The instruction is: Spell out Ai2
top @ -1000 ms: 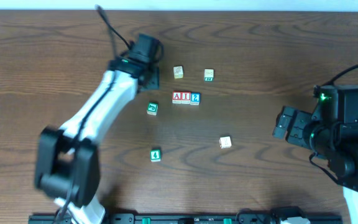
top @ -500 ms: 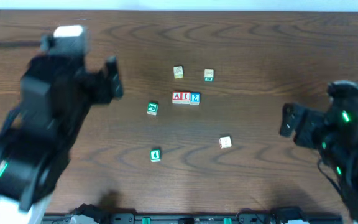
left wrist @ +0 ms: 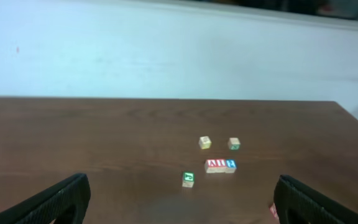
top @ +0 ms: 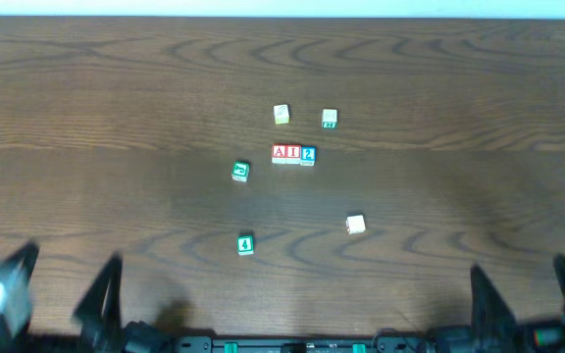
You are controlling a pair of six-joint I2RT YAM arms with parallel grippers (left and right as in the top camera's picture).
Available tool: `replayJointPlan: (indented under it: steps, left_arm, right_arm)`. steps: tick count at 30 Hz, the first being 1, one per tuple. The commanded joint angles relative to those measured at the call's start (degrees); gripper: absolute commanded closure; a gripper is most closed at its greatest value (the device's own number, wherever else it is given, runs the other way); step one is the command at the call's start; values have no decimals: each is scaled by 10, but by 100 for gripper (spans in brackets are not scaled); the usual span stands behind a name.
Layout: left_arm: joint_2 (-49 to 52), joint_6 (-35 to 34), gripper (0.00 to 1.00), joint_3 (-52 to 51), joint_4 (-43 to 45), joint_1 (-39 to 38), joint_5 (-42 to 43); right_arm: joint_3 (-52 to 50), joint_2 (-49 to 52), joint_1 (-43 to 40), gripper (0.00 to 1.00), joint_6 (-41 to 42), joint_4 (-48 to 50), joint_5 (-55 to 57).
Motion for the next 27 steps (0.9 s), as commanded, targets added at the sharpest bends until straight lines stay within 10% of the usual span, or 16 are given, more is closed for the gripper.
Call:
replayJointPlan:
  steps: [1, 12, 27]
  left_arm:
    - [-44, 56, 5, 1, -19, 0, 46]
    - [-113, 57, 5, -54, -69, 1, 36]
    - [-113, -11, 5, -421, 246, 1, -118]
  right_arm:
    - [3, -47, -4, 1, -54, -3, -42]
    - [-33, -148, -40, 1, -21, -28, -48]
    - [-393, -148, -91, 1, -38, 291, -177]
